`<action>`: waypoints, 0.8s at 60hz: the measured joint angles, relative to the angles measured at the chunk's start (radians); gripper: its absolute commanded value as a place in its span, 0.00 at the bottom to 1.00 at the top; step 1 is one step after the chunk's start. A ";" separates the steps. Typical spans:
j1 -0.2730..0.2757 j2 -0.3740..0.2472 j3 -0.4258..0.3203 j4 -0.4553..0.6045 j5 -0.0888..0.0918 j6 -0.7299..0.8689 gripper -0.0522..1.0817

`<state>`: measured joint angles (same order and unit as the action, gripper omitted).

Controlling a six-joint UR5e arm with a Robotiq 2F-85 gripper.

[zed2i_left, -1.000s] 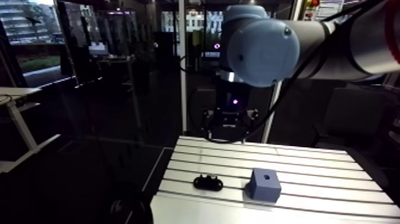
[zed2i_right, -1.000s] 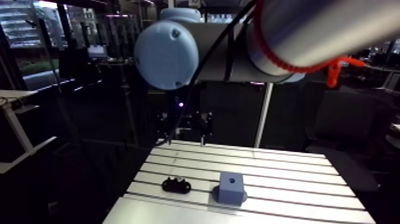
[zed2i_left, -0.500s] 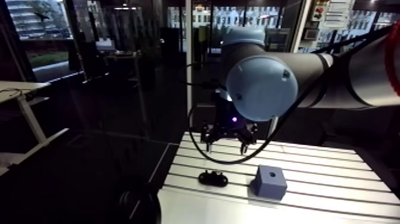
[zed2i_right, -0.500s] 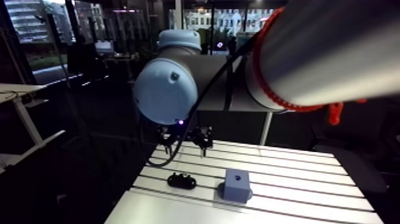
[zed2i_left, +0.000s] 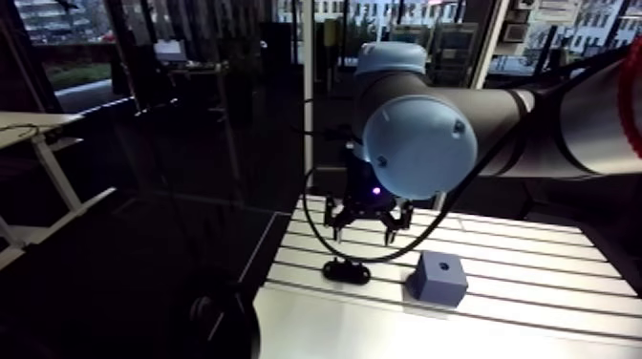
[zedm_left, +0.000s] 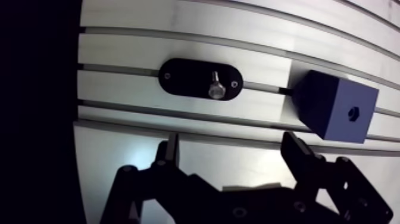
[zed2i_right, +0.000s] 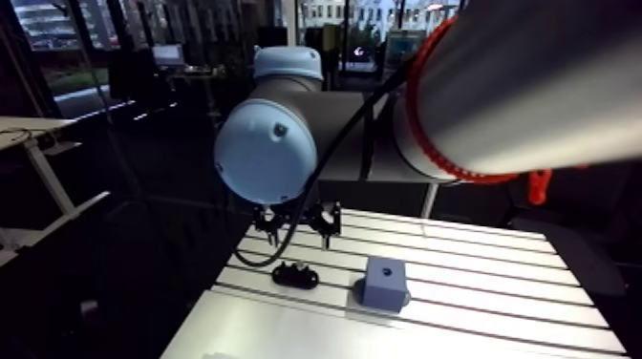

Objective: Pick up the M10 bolt and insert it into the hex recess until seated.

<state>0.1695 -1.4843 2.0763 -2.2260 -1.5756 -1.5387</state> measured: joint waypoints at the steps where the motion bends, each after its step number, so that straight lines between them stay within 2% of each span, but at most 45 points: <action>1: 0.000 0.003 0.000 -0.001 0.000 0.001 0.20; 26: 0.004 0.047 -0.005 -0.008 -0.006 0.025 0.34; 48: 0.008 0.080 -0.001 -0.044 -0.014 0.030 0.40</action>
<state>0.1779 -1.4039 2.0752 -2.2696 -1.5897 -1.5086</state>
